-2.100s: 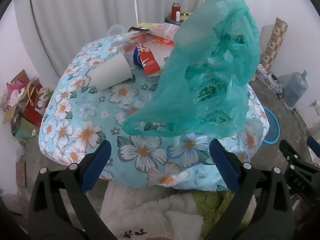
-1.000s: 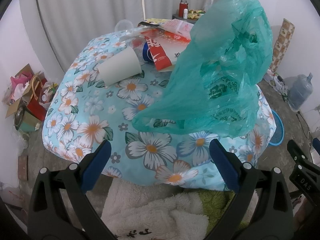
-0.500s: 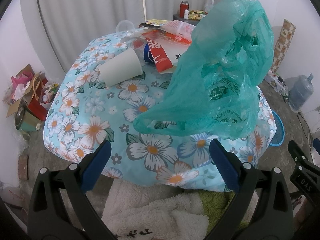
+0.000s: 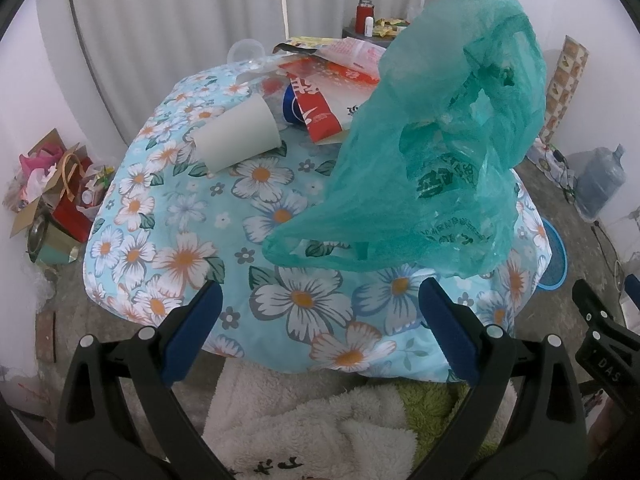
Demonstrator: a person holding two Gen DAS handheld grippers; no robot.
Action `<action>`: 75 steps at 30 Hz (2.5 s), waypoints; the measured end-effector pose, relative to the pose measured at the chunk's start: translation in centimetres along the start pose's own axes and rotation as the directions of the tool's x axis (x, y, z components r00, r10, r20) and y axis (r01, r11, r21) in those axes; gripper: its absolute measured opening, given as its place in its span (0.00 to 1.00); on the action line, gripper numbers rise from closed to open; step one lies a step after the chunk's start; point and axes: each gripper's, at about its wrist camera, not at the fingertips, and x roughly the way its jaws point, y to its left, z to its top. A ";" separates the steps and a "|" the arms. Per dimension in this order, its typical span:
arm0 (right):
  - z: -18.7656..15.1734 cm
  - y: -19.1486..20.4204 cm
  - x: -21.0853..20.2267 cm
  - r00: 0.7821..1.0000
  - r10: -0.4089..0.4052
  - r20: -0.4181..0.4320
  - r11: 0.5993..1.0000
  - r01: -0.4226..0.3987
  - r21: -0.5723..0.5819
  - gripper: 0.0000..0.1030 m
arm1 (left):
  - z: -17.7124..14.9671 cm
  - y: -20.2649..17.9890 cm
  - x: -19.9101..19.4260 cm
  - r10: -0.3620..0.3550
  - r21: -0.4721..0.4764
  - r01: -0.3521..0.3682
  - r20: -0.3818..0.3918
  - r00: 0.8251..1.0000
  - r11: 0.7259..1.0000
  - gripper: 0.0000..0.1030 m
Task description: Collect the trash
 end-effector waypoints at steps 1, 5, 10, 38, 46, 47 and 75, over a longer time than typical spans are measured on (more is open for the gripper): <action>0.0 0.0 0.0 1.000 -0.001 -0.001 1.000 0.001 0.000 0.94 | 0.0 0.0 0.0 -0.001 0.001 0.001 0.000 1.000 1.000 0.91; -0.1 -0.1 0.0 1.000 -0.001 0.001 1.000 0.001 0.001 0.94 | 0.0 -0.1 0.1 0.000 0.002 0.000 0.000 1.000 1.000 0.91; -0.1 -0.1 0.1 1.000 0.001 0.000 1.000 -0.001 0.001 0.94 | 0.0 0.0 0.0 -0.002 0.001 0.002 0.002 1.000 1.000 0.91; 14.6 0.5 -0.4 0.795 0.511 0.326 0.804 -0.576 0.144 0.91 | 2.9 6.7 0.9 -0.239 -0.078 0.260 0.213 0.947 0.962 0.91; 10.1 7.0 5.8 0.781 0.624 -0.002 0.780 -0.623 0.048 0.26 | 3.1 7.2 -0.4 -0.347 -0.067 0.383 0.302 0.888 0.921 0.78; 8.8 7.7 6.6 0.776 0.628 -0.054 0.778 -0.627 0.039 0.26 | 3.2 6.9 -0.4 -0.365 -0.055 0.397 0.297 0.882 0.916 0.71; 5.6 4.7 10.8 0.578 0.806 -0.130 0.583 -0.738 0.339 0.86 | 2.7 2.0 9.7 -0.330 0.035 0.331 -0.036 0.943 0.943 0.31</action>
